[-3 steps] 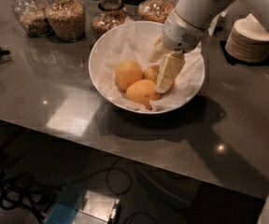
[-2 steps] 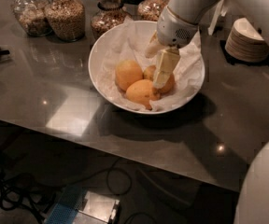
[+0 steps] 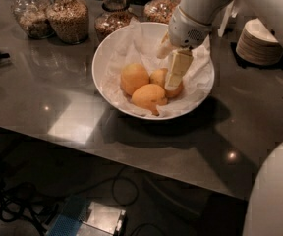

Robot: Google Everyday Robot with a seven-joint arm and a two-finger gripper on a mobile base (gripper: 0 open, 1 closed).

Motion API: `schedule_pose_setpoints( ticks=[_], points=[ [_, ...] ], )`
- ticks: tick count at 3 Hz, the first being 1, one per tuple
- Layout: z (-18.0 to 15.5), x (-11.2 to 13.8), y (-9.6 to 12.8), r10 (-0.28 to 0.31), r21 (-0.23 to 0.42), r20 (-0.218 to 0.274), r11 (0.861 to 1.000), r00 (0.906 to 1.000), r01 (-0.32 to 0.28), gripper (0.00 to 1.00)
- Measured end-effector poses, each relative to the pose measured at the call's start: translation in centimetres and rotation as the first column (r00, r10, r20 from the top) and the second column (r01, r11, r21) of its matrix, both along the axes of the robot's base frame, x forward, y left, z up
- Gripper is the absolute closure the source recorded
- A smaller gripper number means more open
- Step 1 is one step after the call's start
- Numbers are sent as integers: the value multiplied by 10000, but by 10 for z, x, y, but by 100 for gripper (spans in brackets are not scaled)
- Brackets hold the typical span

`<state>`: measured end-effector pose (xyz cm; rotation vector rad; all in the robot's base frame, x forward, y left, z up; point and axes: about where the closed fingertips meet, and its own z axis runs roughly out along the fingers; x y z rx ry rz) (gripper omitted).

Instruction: Pick orange from white bowl

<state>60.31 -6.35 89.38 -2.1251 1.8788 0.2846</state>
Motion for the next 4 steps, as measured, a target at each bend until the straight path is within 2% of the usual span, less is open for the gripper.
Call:
schedule_pose_setpoints(
  ticks=[1, 2, 4],
  points=[
    [-18, -13, -13, -296, -161, -354, 9994, 9989, 291, 23],
    [-38, -22, -20, -335, -413, -707, 9987, 9969, 306, 22],
    [-58, -5, -1, 269, -502, -621, 9983, 9977, -300, 21]
  ],
)
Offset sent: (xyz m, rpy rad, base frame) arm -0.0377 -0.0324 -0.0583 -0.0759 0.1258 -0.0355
